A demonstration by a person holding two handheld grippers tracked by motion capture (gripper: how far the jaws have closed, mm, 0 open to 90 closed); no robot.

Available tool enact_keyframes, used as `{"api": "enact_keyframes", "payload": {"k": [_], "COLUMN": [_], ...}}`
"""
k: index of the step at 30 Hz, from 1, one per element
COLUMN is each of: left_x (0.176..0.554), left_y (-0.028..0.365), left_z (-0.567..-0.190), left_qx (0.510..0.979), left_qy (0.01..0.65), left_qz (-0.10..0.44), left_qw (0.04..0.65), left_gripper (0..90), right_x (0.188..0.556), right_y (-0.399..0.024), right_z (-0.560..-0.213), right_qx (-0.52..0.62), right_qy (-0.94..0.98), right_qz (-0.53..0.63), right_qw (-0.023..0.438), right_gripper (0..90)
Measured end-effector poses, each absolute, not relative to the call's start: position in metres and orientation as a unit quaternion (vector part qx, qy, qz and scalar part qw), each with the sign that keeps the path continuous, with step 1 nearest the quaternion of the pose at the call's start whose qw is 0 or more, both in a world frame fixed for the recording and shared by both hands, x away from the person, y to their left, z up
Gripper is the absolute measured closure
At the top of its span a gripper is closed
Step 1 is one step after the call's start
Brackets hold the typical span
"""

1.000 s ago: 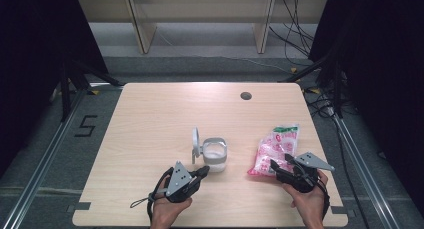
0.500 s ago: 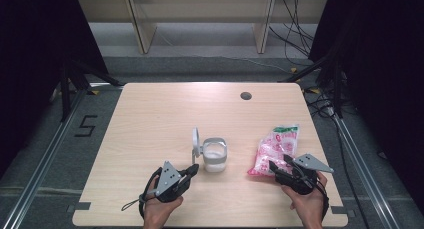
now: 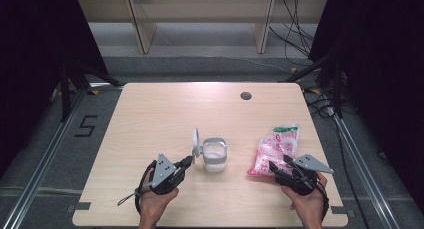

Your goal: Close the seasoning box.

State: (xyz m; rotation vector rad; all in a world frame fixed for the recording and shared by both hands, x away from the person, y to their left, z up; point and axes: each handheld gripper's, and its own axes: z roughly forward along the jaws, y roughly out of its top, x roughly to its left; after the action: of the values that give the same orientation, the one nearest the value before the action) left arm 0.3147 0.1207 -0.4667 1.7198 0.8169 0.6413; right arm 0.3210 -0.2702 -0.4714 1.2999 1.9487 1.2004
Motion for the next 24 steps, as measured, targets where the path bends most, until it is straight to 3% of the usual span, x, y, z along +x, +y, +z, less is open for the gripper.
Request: {"api": "enact_keyframes", "payload": {"k": [24], "left_x": [0.334], "left_y": [0.114], "left_z": [-0.457], "left_qx": [0.724], "left_qy": [0.342], "left_qz": [0.274], "left_qw": [0.532], "left_gripper": [88.7], "right_x": [0.313], "right_y": [-0.263], "right_z": [-0.474], "right_qx": [0.480], "right_qy": [0.719], "right_qz": [0.448], "right_qw": [0.227], "right_gripper": [40.2]}}
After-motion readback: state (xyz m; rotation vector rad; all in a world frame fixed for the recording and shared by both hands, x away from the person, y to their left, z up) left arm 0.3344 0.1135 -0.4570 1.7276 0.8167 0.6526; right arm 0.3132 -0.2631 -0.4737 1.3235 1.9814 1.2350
